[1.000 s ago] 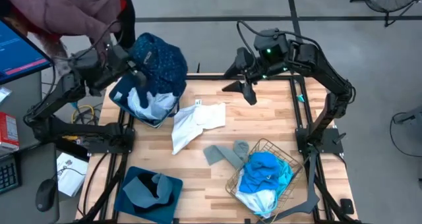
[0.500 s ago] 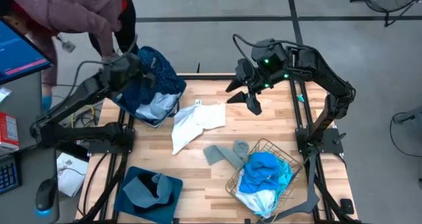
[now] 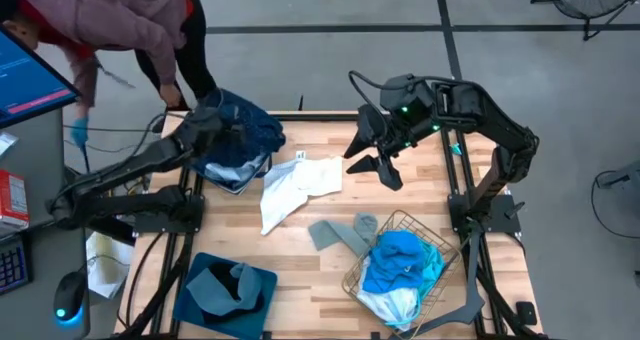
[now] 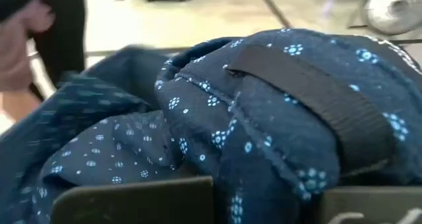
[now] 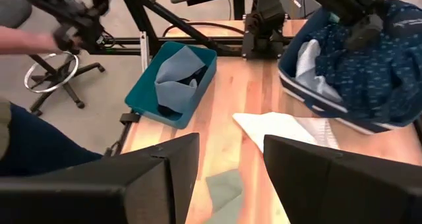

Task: Pick & Place Cloths
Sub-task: Put the dark blue shirt into the blue bin

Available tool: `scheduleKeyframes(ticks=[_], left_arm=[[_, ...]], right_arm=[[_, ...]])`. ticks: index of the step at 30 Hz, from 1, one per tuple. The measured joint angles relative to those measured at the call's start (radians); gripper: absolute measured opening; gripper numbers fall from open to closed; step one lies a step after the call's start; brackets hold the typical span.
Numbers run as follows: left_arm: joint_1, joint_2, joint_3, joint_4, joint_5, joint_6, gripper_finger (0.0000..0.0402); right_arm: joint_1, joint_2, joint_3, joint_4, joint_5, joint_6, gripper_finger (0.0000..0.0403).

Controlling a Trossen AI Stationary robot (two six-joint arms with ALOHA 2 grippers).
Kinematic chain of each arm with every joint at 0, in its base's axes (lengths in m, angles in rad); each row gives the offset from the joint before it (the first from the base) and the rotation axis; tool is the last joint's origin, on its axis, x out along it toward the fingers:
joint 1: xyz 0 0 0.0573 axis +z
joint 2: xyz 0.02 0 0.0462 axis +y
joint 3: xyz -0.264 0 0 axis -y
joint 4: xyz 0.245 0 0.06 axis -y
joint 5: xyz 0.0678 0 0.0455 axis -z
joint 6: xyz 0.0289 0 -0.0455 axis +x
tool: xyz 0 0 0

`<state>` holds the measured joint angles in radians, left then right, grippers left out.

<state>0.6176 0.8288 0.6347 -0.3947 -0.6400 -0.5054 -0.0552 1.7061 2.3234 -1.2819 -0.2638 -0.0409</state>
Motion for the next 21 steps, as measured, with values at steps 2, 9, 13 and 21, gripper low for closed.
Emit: scheduleKeyframes(ticks=[2,9,13,21], left_arm=[[0.017,-0.001,-0.037,-0.008,-0.003,-0.021,0.0009],[0.104,-0.001,-0.112,-0.132,-0.017,-0.138,0.0009],[0.175,-0.001,-0.122,-0.201,-0.017,-0.153,0.0009],[0.233,0.006,-0.175,-0.255,0.032,-0.131,0.001]], right_arm=[[0.011,0.0,0.0,-0.002,0.0,0.018,0.0163],[0.038,0.001,0.0,-0.042,0.0,0.028,0.0158],[0.043,0.001,0.0,-0.05,0.0,0.035,0.0156],[0.042,0.001,0.0,-0.05,0.0,0.035,0.0154]])
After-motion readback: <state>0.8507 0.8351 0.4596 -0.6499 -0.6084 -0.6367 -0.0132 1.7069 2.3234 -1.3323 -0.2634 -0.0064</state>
